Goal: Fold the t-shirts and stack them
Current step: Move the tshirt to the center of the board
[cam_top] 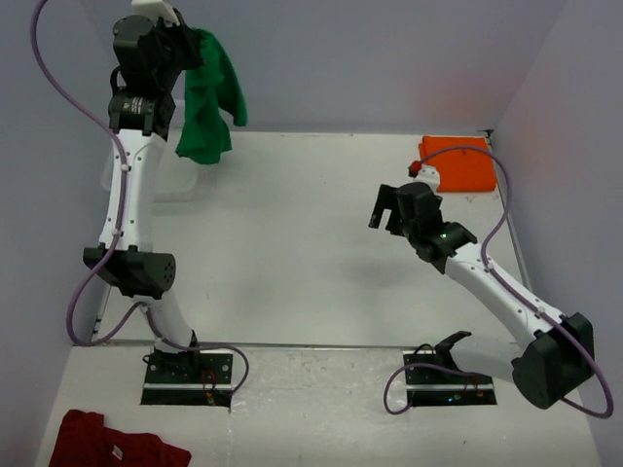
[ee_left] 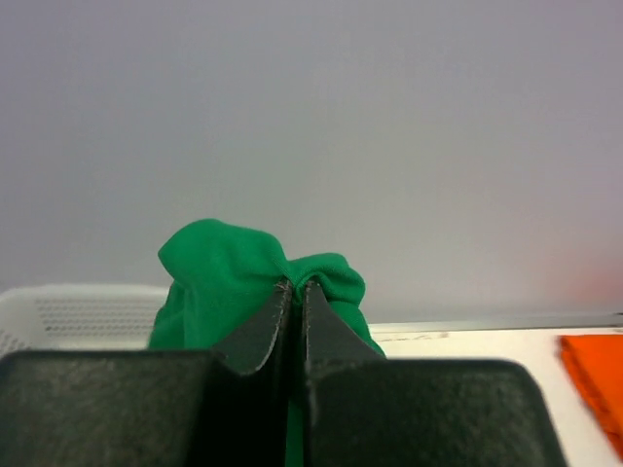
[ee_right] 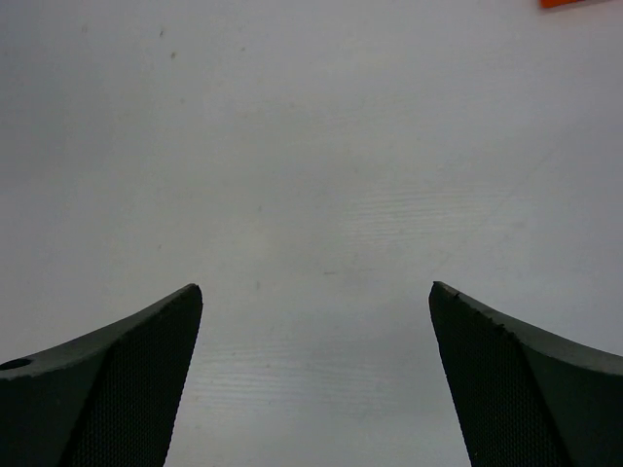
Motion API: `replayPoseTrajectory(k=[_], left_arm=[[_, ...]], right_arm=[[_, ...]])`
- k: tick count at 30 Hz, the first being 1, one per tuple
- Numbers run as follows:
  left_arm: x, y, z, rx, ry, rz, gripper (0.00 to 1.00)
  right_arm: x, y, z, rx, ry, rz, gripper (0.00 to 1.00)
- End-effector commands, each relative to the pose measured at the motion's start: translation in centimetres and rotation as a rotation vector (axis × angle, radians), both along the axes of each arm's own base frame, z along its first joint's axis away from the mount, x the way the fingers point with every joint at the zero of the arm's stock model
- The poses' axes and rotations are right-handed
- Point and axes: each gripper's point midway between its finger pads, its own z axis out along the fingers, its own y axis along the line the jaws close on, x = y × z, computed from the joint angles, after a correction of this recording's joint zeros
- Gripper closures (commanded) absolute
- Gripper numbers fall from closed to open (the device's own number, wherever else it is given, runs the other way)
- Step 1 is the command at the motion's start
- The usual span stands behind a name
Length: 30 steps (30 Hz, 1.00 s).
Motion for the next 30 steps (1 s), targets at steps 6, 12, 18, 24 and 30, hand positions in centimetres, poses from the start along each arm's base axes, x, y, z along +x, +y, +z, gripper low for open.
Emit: replayPoseTrajectory(k=[6,12,18,24,30], left_arm=[[-11.7,-6.7,10.7,-0.110,-0.212,-0.253,1.00],[-13.9,-10.3,7.4,-0.106,-0.123,-0.325,1.00],[-15.6,-14.4,0.9,-0.096,0.002,-0.402,1.00],[-15.3,-14.7,-9.3,0.013,0.245,-0.342,1.00],[-13.9,-3.2,-13.5,0.068,0.365,0.089,0.38]], right_arm=[[1.1,-7.8,6.2,-0.002,-0.148,-0.251,0.01],[0.6,-8.5,6.8,-0.001,-0.154,-0.273,0.01],[0.2,-8.0,8.5,0.037,-0.184,-0.241,0.01],[0.5,-6.6,8.2,0.058,-0.162,-0.170,0.01],[0.2,-3.3,5.5,0.117,-0.104,0.000,0.01]])
